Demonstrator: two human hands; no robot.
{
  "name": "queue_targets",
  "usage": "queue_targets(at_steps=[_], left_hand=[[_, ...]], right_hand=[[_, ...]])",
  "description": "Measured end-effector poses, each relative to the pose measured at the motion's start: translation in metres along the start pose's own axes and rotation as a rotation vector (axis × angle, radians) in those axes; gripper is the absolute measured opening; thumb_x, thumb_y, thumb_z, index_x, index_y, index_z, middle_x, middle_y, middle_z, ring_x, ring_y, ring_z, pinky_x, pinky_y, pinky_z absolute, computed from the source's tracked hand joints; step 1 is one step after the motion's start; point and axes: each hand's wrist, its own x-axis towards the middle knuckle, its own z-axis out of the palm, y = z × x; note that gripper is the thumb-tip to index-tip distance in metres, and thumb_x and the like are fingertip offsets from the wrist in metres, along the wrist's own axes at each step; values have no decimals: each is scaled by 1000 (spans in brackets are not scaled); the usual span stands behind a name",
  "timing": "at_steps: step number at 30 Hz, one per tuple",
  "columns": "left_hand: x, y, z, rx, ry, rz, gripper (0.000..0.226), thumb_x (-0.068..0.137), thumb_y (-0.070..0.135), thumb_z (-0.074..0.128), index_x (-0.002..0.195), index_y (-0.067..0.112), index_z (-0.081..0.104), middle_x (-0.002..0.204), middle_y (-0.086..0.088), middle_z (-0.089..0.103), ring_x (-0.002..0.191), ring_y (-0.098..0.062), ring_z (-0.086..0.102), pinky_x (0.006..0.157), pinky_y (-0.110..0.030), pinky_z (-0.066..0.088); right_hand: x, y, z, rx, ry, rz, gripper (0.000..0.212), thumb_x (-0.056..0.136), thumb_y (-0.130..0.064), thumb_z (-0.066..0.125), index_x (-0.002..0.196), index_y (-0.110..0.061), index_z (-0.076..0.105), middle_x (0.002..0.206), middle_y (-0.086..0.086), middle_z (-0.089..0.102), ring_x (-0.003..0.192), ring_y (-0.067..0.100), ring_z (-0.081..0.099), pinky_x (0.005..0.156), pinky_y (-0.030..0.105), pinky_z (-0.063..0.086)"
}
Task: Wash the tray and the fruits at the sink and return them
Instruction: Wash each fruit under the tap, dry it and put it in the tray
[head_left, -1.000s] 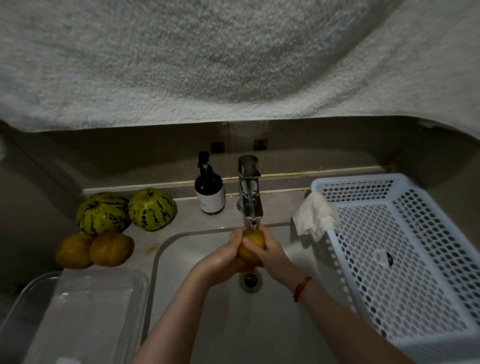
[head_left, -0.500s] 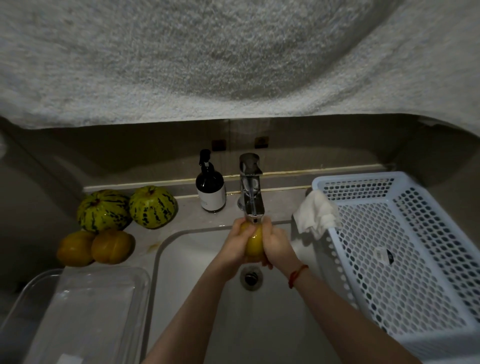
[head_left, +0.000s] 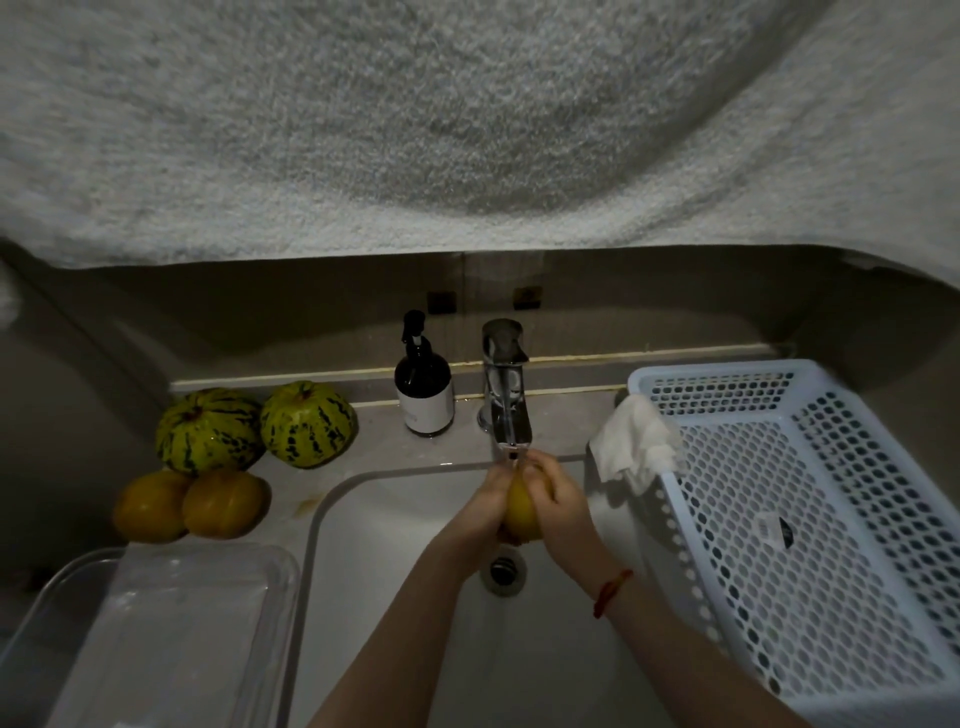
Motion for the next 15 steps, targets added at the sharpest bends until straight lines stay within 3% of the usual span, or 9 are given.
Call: queue_targets(at_steps=[1, 3, 6, 9, 12, 14, 15], left_hand=[[-3, -6, -2, -16, -26, 32, 31, 102, 42, 25, 126, 27, 39, 117, -9, 53, 93, -20, 57, 70, -26, 48], [-5, -20, -3, -23, -35, 117, 39, 101, 37, 31, 138, 27, 26, 133, -9, 41, 111, -23, 51, 81, -26, 47], [-8, -24, -3, -54, 108, 192, 45, 98, 28, 46, 135, 39, 23, 137, -7, 34, 120, -23, 44, 92, -29, 46], [-10, -22, -11, -25, 199, 258, 53, 88, 29, 62, 130, 39, 32, 134, -1, 25, 117, -20, 41, 82, -20, 48], [-12, -14, -11, -206, 134, 268, 37, 94, 24, 53, 127, 32, 39, 137, -5, 34, 118, -23, 45, 86, -23, 49], [-9, -8, -5, -265, 197, 271, 25, 102, 18, 35, 124, 25, 43, 133, -14, 45, 112, -25, 52, 91, -33, 48], [-7, -6, -3, -258, 245, 268, 25, 103, 19, 31, 123, 20, 45, 129, -17, 49, 107, -24, 55, 90, -36, 49]], right_hand=[[3, 0, 4, 77, 16, 95, 21, 98, -16, 45, 113, -12, 59, 109, 11, 58, 101, 24, 56, 87, 29, 49], [7, -7, 12, 302, 67, 256, 16, 97, -16, 47, 100, -10, 61, 104, 16, 58, 100, 30, 57, 79, 34, 50], [18, -20, 22, 477, 111, 538, 24, 98, -23, 44, 111, -7, 57, 112, 18, 55, 109, 36, 54, 90, 46, 49], [28, -26, 27, 508, 15, 692, 33, 100, -28, 37, 116, -4, 53, 116, 21, 56, 110, 37, 55, 95, 50, 47], [31, -27, 32, 508, 80, 656, 30, 100, -21, 38, 108, 1, 57, 102, 20, 58, 92, 31, 59, 85, 38, 52], [26, -27, 36, 707, 79, 557, 26, 101, -15, 36, 96, -4, 58, 88, 14, 56, 78, 21, 55, 76, 27, 52], [22, -24, 38, 719, 74, 468, 22, 100, -13, 37, 92, -9, 57, 86, 10, 56, 80, 19, 55, 81, 29, 50]])
